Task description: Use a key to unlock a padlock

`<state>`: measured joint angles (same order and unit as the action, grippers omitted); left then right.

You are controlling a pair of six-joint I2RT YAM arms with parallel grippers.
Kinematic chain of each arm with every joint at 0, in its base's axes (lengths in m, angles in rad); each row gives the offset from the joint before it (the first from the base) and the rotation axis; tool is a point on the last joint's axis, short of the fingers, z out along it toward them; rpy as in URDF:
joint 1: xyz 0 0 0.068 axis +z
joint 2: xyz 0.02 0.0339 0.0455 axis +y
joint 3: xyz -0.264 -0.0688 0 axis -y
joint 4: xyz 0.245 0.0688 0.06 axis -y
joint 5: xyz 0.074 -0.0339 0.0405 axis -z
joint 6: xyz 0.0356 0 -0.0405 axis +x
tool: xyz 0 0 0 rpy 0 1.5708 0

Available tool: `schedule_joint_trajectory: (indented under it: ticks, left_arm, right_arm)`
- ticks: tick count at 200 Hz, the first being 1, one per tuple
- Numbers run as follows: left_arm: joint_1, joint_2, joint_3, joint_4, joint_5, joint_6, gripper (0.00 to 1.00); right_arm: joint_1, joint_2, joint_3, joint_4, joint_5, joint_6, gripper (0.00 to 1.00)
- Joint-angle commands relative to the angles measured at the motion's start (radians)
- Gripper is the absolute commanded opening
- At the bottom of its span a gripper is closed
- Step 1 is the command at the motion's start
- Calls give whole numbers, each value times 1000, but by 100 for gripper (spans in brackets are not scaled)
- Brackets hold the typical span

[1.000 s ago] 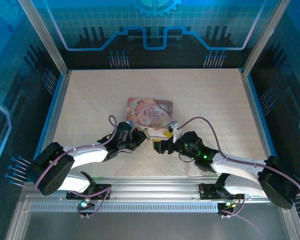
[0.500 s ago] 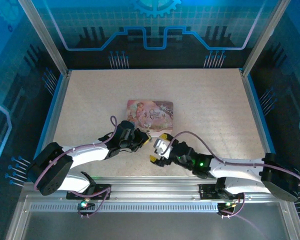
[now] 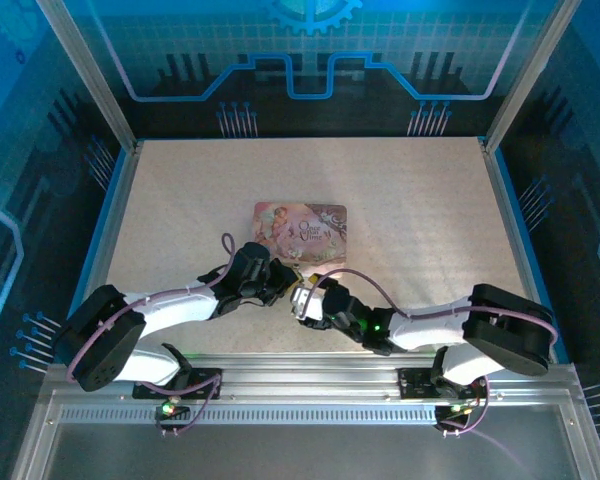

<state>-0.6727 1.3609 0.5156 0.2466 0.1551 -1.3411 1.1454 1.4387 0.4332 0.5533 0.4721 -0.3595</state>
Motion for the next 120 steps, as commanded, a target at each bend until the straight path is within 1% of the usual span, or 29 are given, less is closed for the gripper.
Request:
schedule_joint_trajectory:
  ticks: [1,43,58,75,90,103,120]
  left_arm:
    - [-7,-31,28,23,6,-20,0]
    - [-10,-27,28,26,8,-20,0]
    - [-10,-23,30,27,8,-20,0]
    - [-13,-18,31,28,9,-20,0]
    - [-14,-17,28,33,9,-23,0]
    - [-16,-16,27,36,10,-24,0]
    - [-15,-14,30,38,11,-25,0]
  right_arm:
    - [10,22,22,69,25,1,66]
    - [3,54,25,92,34,3,46]
    - [-1,64,28,104,44,5,44]
    - [-4,74,29,118,52,4,38]
    - [-7,79,30,123,54,3,37]
    - [-11,84,33,130,59,5,33]
    - [-16,89,33,144,62,7,32]
